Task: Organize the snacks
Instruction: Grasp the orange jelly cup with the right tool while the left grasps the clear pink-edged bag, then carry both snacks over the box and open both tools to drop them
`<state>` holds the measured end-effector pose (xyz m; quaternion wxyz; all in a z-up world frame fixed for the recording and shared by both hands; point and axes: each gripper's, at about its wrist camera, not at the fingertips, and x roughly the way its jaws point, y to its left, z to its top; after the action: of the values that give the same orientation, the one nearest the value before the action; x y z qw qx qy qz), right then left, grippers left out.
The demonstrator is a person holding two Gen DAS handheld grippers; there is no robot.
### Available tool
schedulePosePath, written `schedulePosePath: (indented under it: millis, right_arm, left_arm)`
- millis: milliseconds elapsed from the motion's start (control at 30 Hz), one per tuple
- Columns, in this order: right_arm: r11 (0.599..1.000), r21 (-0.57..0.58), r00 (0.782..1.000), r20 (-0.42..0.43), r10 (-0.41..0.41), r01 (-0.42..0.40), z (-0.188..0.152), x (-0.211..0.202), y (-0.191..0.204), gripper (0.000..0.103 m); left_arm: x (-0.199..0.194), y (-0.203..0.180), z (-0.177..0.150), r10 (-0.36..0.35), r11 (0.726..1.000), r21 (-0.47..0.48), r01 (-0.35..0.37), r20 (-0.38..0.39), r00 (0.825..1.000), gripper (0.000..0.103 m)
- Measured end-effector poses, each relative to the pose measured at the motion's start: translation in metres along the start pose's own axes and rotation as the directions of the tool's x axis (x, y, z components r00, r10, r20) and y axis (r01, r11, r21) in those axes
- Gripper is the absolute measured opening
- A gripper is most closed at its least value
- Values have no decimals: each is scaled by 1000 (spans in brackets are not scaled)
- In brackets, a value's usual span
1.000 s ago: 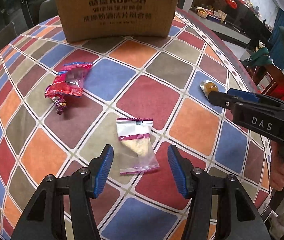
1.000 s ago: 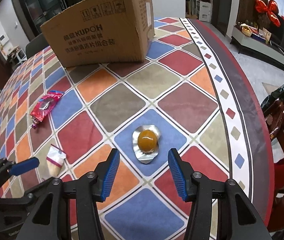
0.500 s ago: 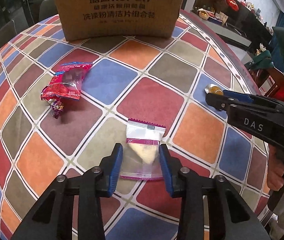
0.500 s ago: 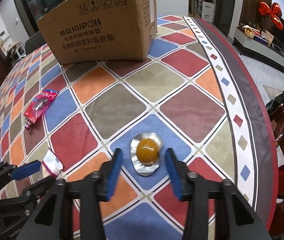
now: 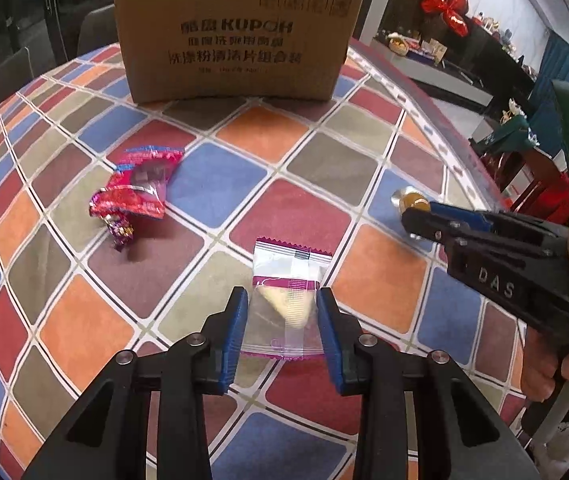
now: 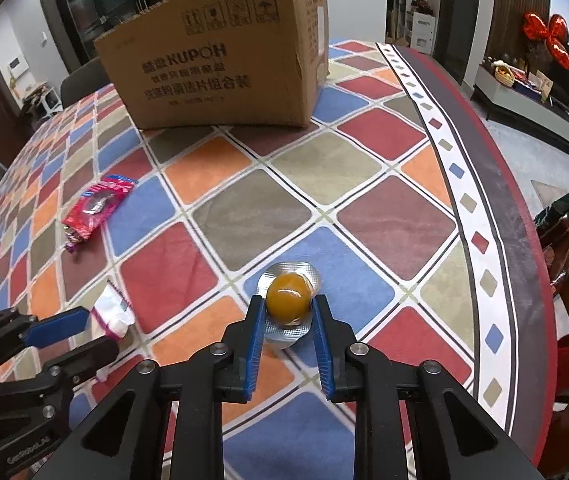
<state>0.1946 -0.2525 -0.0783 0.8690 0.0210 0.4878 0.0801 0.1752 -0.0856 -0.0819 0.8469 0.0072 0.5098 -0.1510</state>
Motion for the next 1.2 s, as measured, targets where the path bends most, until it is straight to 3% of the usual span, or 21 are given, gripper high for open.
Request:
schedulePosePath:
  millis: [333,667,1200]
  right_arm:
    - [998,-18,995,87,55,-53,0,-43,20,25]
    - [997,-35,980,183,74,-69,9,-81,32,25]
    - [995,-82,932,352,82,-57,51,-135,46,25]
  left_arm:
    - [-38,-1,8,-23,1000,13,22,116,993,35]
    - [-76,-1,20,-32,999,28,26,230,973,35]
    - [-133,2,63,-30,997,79,-2,406,913,35]
